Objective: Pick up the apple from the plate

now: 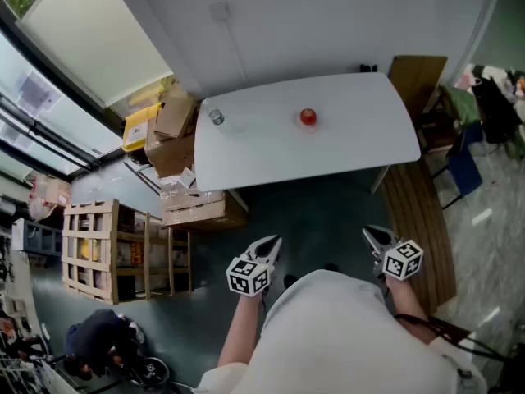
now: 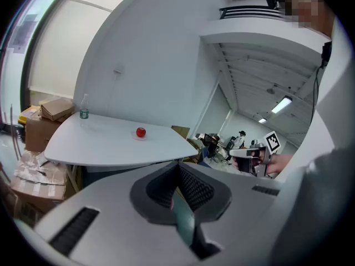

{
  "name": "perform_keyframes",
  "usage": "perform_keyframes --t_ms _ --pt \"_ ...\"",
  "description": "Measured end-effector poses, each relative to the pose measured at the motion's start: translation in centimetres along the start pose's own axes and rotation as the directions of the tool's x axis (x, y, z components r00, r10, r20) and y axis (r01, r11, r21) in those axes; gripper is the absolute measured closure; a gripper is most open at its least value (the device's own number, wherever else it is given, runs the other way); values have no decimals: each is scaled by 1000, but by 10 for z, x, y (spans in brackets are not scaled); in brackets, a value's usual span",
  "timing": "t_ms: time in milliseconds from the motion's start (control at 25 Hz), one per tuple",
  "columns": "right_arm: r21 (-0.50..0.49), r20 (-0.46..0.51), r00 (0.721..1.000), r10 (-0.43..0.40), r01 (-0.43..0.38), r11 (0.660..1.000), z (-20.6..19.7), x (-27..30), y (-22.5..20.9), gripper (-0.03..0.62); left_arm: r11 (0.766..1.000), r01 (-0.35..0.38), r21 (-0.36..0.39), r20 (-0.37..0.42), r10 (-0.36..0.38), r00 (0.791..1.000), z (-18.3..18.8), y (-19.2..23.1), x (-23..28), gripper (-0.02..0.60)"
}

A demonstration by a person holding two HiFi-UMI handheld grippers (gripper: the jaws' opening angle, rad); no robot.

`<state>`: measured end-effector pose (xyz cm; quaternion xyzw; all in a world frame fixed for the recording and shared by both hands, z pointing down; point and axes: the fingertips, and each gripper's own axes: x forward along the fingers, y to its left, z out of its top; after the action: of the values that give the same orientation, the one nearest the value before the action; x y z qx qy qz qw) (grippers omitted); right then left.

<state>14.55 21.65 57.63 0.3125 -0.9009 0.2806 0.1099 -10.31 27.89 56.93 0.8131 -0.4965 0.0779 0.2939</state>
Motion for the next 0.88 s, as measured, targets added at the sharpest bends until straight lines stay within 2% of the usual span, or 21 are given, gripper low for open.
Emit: perform_keyframes --t_ms 560,880 --pt "-3 -10 999 35 -35 999 -7 -5 6 556 1000 -2 3 -12 2 1000 -9 -13 1 580" --pt "-3 -56 995 80 -81 997 -17 -10 3 554 1000 -31 -6 -8 31 1000 -13 -20 6 580"
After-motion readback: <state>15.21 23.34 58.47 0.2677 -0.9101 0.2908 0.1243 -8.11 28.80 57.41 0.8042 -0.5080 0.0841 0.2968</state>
